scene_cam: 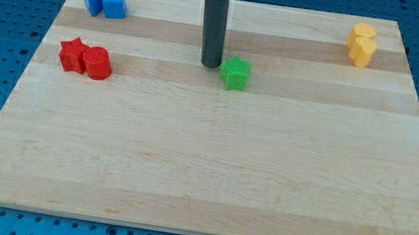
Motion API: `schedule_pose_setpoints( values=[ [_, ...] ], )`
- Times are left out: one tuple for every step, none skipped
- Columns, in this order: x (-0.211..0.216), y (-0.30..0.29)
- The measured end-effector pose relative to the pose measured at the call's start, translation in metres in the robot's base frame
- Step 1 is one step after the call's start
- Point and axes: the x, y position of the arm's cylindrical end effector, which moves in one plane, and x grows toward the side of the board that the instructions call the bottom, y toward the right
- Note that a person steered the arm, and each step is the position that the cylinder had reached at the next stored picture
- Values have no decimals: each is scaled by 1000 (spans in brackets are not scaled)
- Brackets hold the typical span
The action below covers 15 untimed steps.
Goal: Separate the blue triangle from the blue cube
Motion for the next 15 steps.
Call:
schedule_pose_setpoints(
  values=[
    [-5, -17],
    [-6, -31],
    [-10, -35],
    [-10, -35],
    [-10, -35],
    [-11, -35],
    [-52, -46],
    [-139, -79],
    [-164, -91],
    [-163, -144],
    [-163, -209],
    [-163, -250],
    [-163, -255],
    [-129, -223],
    [-84, -190]
  ],
)
